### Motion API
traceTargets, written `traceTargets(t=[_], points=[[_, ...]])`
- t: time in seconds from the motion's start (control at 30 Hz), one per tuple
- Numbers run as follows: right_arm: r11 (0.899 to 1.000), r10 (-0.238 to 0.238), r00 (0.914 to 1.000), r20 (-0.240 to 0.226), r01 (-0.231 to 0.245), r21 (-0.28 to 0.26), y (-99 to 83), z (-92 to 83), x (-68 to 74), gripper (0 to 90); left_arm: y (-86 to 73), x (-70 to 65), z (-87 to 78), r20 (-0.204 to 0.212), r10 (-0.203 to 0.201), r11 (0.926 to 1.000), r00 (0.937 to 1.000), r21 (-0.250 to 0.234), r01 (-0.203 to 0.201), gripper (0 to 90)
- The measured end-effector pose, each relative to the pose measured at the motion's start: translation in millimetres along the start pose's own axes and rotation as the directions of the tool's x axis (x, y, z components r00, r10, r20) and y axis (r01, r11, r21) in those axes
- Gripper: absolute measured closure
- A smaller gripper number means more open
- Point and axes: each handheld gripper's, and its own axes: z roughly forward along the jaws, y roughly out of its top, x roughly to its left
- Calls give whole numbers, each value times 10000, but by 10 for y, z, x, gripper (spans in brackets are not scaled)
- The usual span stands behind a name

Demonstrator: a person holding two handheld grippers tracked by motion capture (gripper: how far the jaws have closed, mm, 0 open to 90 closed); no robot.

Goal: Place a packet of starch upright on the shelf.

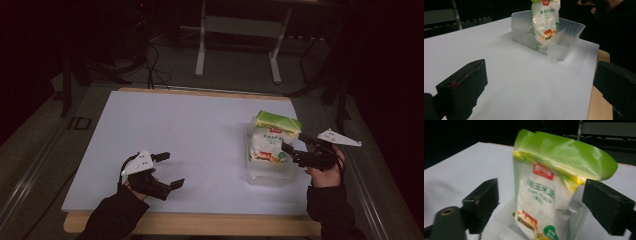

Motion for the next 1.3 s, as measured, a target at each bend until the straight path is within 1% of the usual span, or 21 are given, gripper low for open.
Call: traceTargets(t=[0.07,0.17,0.23,0.3,0.37,0.4,0.43,0.47,0.5,0.53,0.63,0.7,0.77,0.8,0.83,0.87,0.93,1.0,1.17,1.23,1.3], points=[[9999,-35,9999,-100,34,-135,24,-22,45,140,0,-2,-5,25,-59,10000,10000,-45,59,0],[9993,-325,9992,-252,320,-181,56,-33,140,140,-1,-12,-17,17,-43,10000,10000,-57,43,0],[9989,-436,9985,-325,429,-207,76,-34,192,141,-9,-15,-27,13,-47,10000,10000,-46,47,0],[9986,-468,9973,-566,453,-276,97,-27,253,141,-20,-15,-33,-1,-79,10000,10000,-21,79,0],[9983,-507,9969,-609,489,-304,103,-23,275,142,-25,-14,-37,-8,-93,10000,10000,-23,93,0],[9979,-591,9941,-910,565,-308,117,2,347,143,-32,-11,-48,-26,-102,9999,9999,-31,102,0],[9979,-611,9933,-978,586,-281,120,12,376,142,-35,-9,-54,-44,-118,9999,9999,-47,117,0],[9972,-727,9909,-1135,702,-261,125,32,423,142,-37,-5,-61,-61,-123,9999,9999,-56,122,0],[9972,-727,9909,-1135,702,-261,125,32,423,142,-37,-5,-61,-61,-123,9999,9999,-56,122,0],[9965,-831,9867,-1399,806,-238,131,63,506,142,-40,-1,-69,-119,-171,9998,9998,-73,170,0],[9964,-838,9788,-1867,798,-287,140,102,610,142,-47,3,-79,-123,-208,9997,9997,-87,207,0],[9957,-922,9737,-2086,885,-272,141,133,691,142,-52,1,-84,-124,-197,9998,9997,-53,197,0],[9954,-959,9658,-2409,935,-215,136,165,780,142,-57,-3,-91,-114,-202,9998,9997,-70,201,0],[9954,-959,9658,-2409,935,-215,136,165,780,142,-57,-3,-91,-114,-202,9998,9997,-70,201,0],[9946,-1035,9619,-2529,1013,-217,133,179,816,142,-61,-5,-99,-149,-203,9998,9997,-54,202,0],[9938,-1107,9545,-2771,1091,-211,125,199,890,142,-62,-5,-103,-147,-218,9997,9997,-66,217,0],[9942,-1074,9464,-3047,1050,-243,109,222,963,141,-64,-4,-113,-166,-216,9997,9996,-65,215,0],[9930,-1179,9384,-3248,1154,-270,93,246,1028,141,-66,-6,-123,-163,-218,9997,9996,-90,217,0],[9911,-1313,9229,-3621,1307,-264,42,279,1162,140,-71,-17,-134,-173,-262,9996,9995,-117,260,0],[9898,-1386,9170,-3742,1411,-207,14,285,1210,140,-75,-24,-138,-179,-273,9996,9995,-111,271,0],[9870,-1540,9134,-3768,1601,-153,-23,290,1251,141,-81,-31,-142,-160,-255,9996,9995,-106,253,0]])
